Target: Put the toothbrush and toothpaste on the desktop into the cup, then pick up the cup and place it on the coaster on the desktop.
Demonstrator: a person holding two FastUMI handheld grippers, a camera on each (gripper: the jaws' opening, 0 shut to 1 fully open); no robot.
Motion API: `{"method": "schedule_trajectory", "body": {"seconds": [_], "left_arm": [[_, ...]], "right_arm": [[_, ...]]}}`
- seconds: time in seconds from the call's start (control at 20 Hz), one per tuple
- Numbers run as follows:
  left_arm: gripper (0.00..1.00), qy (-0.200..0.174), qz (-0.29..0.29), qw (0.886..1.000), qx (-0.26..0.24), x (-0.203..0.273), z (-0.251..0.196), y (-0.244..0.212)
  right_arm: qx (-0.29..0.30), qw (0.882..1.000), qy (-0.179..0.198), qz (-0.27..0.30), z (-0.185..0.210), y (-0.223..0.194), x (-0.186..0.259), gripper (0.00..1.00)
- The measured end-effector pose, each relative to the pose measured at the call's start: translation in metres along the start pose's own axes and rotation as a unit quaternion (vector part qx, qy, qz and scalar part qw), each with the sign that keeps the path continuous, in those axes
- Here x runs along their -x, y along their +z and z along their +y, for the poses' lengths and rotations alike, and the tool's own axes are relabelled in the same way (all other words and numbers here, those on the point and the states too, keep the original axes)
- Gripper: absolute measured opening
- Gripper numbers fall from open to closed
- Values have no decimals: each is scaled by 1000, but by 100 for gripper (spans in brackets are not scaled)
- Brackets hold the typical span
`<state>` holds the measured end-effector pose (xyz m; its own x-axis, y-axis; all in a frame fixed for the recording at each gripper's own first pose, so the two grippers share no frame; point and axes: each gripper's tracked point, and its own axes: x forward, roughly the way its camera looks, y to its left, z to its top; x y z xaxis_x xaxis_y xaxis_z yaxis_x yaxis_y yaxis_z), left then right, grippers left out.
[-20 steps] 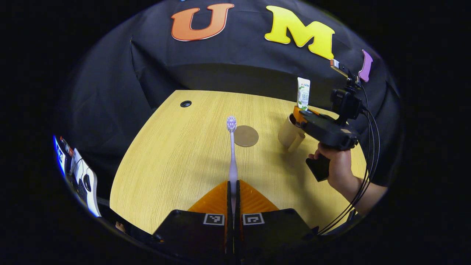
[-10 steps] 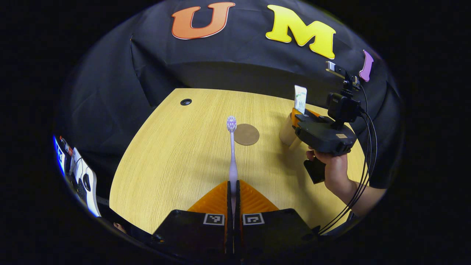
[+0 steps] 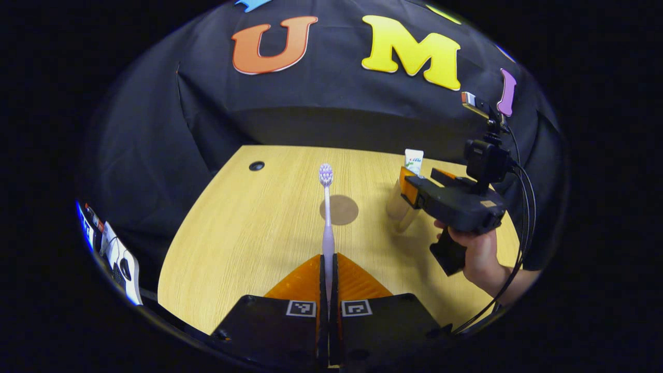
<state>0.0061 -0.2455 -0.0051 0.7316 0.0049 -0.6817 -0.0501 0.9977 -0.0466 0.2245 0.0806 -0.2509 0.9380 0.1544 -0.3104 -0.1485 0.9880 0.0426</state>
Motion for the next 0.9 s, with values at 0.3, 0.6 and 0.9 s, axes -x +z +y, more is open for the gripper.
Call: {"method": "schedule_trajectory", "body": {"seconds": [0.3,0.6,0.9], "left_arm": [[4,13,-144,989,-10,-32,-27,78],[4,-13,-244,970,-4,-91,-71,129],[4,-50,-286,957,-16,-137,-133,141]], "right_arm": [[-11,1000,-1,-20,-20,31,40,95],[-32,999,-22,-14,-67,40,58,95],[-33,998,-50,2,-119,38,66,95]]}}
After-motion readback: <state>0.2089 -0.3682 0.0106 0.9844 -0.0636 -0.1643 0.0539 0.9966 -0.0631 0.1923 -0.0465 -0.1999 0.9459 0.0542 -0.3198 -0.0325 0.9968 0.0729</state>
